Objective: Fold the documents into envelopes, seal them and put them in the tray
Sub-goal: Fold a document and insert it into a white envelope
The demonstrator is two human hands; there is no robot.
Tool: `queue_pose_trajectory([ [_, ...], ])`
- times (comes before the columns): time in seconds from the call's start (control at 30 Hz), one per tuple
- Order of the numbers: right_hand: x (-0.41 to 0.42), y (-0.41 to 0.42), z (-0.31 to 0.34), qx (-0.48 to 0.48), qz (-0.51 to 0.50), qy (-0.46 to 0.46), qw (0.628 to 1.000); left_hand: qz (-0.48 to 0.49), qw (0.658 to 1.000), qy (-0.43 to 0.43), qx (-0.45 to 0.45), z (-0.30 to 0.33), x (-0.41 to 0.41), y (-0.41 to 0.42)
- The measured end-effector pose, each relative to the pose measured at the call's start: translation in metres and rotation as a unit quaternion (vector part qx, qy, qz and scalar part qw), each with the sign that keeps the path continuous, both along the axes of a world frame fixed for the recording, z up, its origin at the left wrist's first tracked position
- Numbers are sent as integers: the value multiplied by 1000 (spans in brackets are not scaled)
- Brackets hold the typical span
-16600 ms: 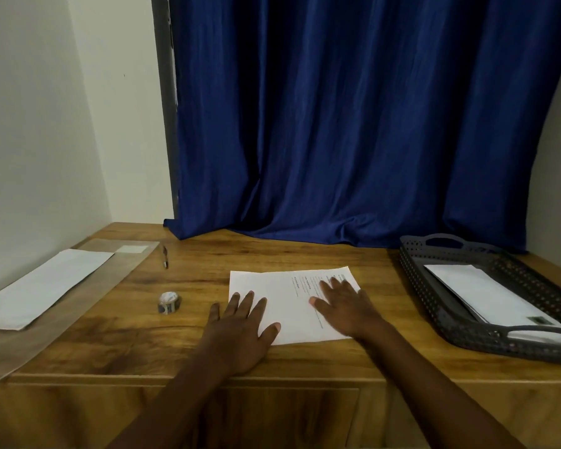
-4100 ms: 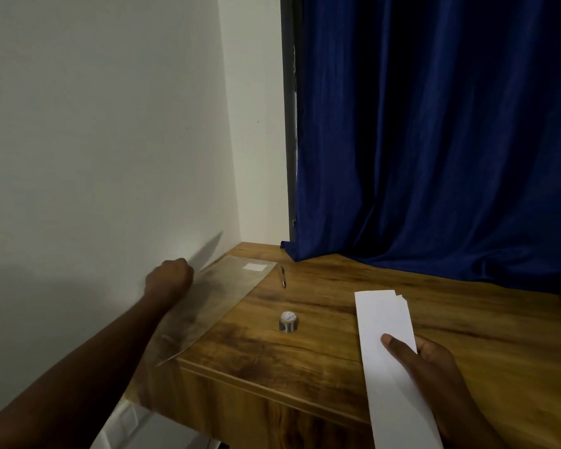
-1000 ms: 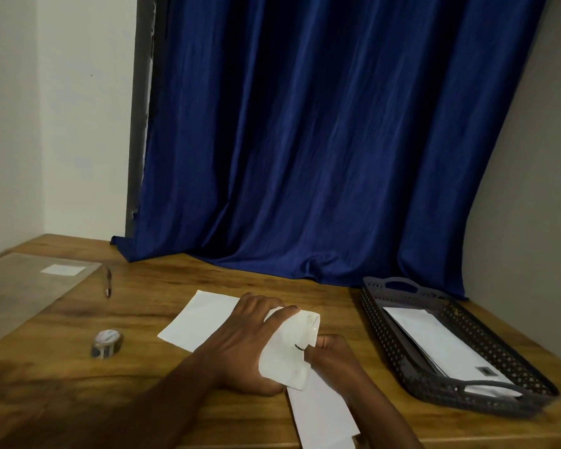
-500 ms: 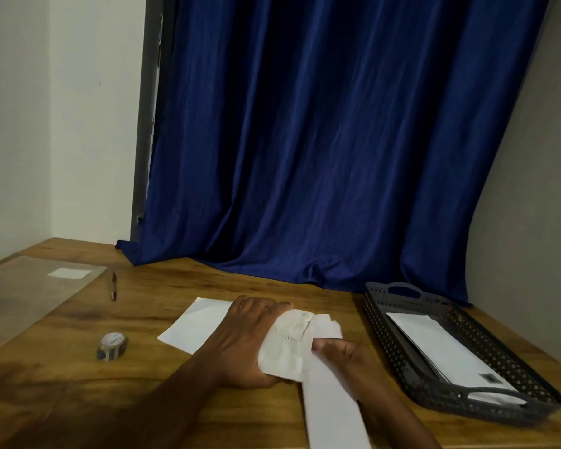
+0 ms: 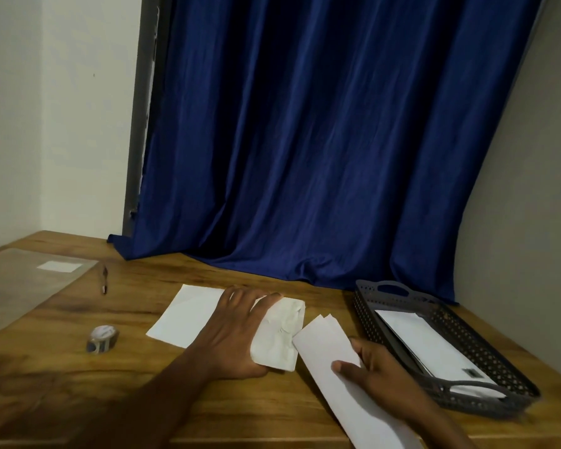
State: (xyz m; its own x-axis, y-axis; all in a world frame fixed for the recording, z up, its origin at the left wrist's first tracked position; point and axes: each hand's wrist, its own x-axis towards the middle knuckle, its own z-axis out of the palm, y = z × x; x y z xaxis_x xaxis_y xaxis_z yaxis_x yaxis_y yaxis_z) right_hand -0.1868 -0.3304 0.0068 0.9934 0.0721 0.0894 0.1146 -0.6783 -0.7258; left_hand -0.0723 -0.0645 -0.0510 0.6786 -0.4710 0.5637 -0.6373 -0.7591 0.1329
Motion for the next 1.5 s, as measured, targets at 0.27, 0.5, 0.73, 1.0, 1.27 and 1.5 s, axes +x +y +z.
queue_pose_trajectory([
  [0.27,16,14,2,-94,26,56,994,-42,997,-68,-2,0,-6,0],
  [0.5,42,38,7,-173,-65,5,983,-44,996,-73,21,-1,-4,0],
  [0.73,49,77,9,-257,-142,-135,946,-29,996,-78,19,-6,0,-3],
  [1.0,45,57,-2,-194,-159,-140,958,-4,998,-46,32,-1,-1,1],
  [1.27,-4,9,-15,167,-205,14,964,22,998,-57,14,-3,4,1],
  [1.5,-5,14,-27,270,-169,55,946,25,998,-48,24,-1,2,1],
])
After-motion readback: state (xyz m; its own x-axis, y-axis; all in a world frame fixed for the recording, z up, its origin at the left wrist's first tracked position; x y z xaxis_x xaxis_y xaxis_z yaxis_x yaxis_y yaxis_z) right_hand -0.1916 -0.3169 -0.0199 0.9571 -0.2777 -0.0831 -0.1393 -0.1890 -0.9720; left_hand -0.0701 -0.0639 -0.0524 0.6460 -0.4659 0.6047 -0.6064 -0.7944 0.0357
